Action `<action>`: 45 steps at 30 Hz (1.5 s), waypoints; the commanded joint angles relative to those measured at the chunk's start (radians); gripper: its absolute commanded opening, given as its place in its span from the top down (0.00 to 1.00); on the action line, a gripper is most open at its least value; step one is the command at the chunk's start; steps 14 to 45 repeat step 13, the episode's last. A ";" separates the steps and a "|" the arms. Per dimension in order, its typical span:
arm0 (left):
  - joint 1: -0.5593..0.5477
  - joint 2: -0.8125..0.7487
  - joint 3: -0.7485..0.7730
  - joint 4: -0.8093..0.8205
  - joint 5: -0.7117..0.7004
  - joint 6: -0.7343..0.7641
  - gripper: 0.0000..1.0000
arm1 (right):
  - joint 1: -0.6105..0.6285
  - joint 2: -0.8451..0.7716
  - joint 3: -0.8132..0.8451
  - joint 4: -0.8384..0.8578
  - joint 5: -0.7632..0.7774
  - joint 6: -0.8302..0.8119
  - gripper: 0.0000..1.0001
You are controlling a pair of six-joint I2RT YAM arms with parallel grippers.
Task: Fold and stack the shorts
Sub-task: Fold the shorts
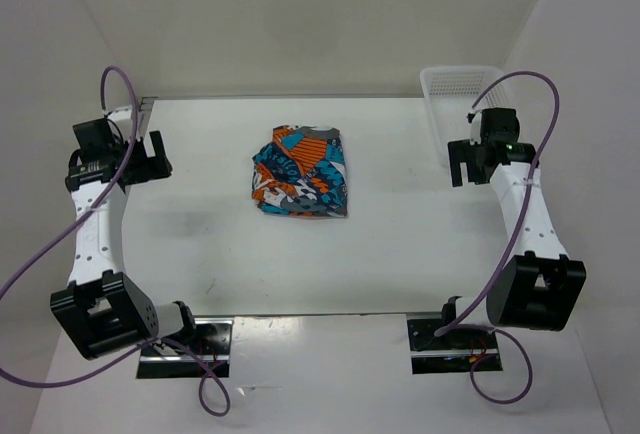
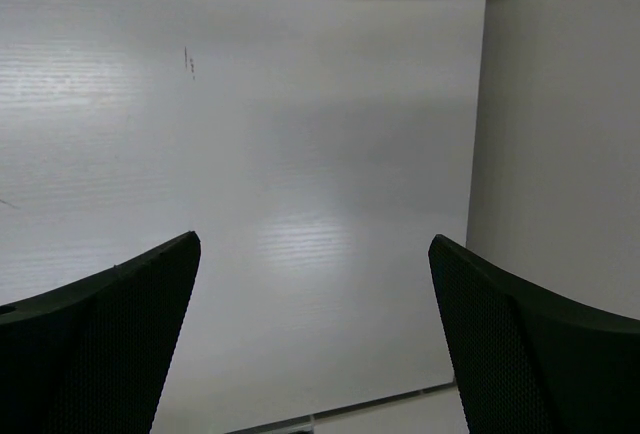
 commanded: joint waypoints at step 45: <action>0.002 -0.143 -0.057 -0.020 0.010 0.004 0.00 | 0.052 -0.203 -0.100 0.039 0.051 0.055 0.00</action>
